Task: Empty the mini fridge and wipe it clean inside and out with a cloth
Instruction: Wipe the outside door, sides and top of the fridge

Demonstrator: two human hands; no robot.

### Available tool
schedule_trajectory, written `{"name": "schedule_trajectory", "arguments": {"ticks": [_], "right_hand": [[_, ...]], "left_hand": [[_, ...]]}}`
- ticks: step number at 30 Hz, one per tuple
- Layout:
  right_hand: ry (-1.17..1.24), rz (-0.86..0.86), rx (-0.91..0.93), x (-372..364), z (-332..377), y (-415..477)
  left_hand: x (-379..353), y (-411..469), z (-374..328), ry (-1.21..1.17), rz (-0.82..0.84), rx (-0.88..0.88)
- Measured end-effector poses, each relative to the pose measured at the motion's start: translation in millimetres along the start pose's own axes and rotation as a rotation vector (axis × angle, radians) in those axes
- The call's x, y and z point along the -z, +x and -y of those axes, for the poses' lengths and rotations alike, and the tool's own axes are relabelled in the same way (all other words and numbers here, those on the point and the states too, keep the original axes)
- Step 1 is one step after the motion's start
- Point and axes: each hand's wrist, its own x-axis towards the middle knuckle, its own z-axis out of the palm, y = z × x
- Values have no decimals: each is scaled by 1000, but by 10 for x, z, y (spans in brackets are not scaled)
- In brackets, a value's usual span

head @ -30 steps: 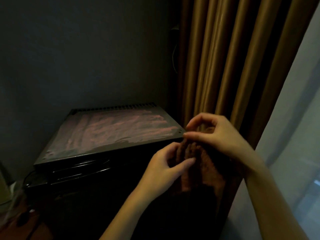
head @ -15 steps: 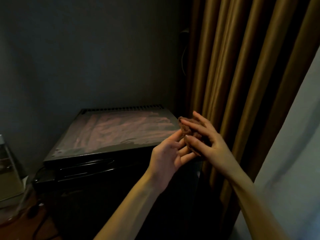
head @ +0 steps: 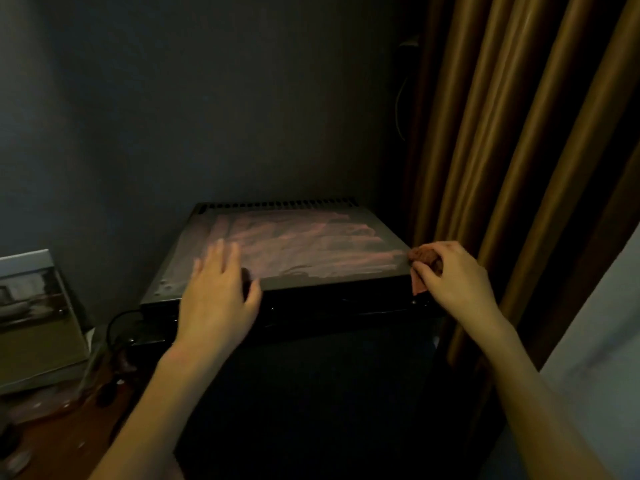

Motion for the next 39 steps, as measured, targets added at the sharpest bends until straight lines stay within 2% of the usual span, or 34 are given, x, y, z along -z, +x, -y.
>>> {"name": "schedule_trajectory", "arguments": {"ticks": [2, 3, 6, 9, 12, 15, 19, 27, 30, 33, 35, 39], "right_hand": [[-43, 22, -7, -56, 25, 4], [-54, 18, -6, -75, 33, 25], [-4, 25, -21, -93, 65, 114], [77, 65, -25, -55, 67, 117], [114, 116, 33, 48, 23, 5], [91, 63, 41, 52, -2, -75], [43, -63, -48, -107, 108, 123], [93, 37, 165, -29, 66, -215], [77, -32, 92, -52, 43, -98], [69, -58, -24, -179, 60, 202], [100, -15, 5, -230, 89, 277], [237, 192, 214, -95, 57, 0]], "left_hand": [[0, -39, 117, 63, 68, 64], [-15, -63, 123, 43, 53, 41], [-85, -147, -58, -125, -27, -272], [-224, -137, -411, -195, 114, -662], [-295, -70, -695, -113, 209, -798], [-350, -37, -770, -62, 165, -815], [-389, -97, -751, -77, 99, -800], [-366, -107, -741, -144, 110, -761], [-382, -114, -766, -134, 86, -727], [-409, -132, -821, -102, 86, -590], [-419, -137, -855, -88, 91, -512], [-390, -141, -848, -122, 107, -493]]}}
